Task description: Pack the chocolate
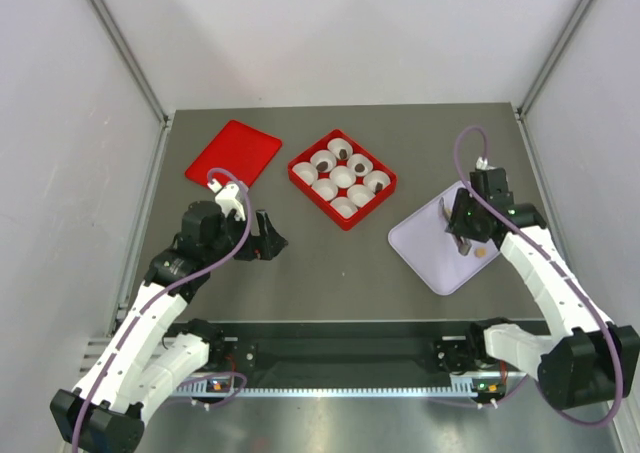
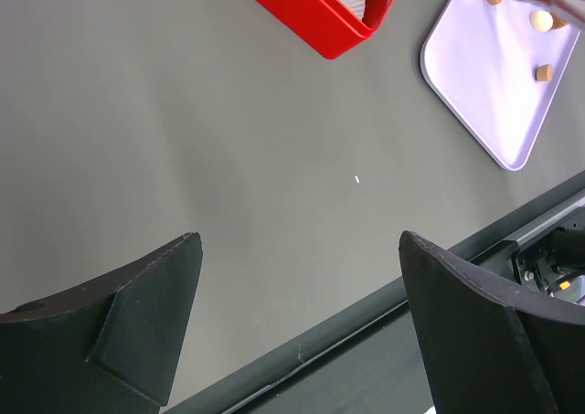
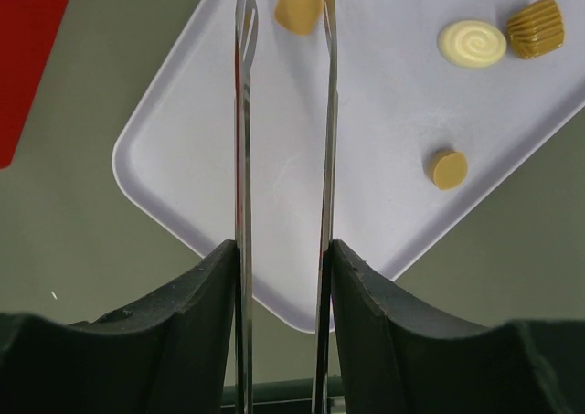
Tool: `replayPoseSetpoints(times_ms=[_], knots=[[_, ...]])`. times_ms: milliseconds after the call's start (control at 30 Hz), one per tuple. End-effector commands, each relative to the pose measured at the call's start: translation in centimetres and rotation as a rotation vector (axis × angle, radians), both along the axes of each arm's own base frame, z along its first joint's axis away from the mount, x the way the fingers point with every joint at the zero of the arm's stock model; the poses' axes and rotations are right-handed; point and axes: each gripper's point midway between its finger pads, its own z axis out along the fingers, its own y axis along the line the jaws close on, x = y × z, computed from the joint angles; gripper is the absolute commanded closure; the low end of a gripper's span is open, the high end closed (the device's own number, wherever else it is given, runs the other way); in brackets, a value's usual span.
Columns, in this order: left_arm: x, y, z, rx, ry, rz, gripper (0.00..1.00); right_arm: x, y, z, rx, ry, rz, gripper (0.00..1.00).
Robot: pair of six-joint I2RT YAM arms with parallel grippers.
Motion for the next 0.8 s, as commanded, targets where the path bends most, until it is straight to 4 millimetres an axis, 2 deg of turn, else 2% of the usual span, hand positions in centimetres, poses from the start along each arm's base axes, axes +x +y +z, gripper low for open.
replayPoseSetpoints(times_ms=[0,333,767], knots=[[0.4,-0.3,1.2,-0.018,-0.059,-0.012,0.07,1.1,0.8,-0.2,0.028,-0.029,-0.001,0.57],[0.4,-0.4,1.0,-0.018,-0.051,-0.016,0.07,1.3,1.0,-1.8,0.036,0.002,-0.011,0.57],[0.4,-0.4,1.1,-0.019,-0.054,-0.016,0.07,1.5,1.5,-2.3,0.047,0.016,0.016,0.61]])
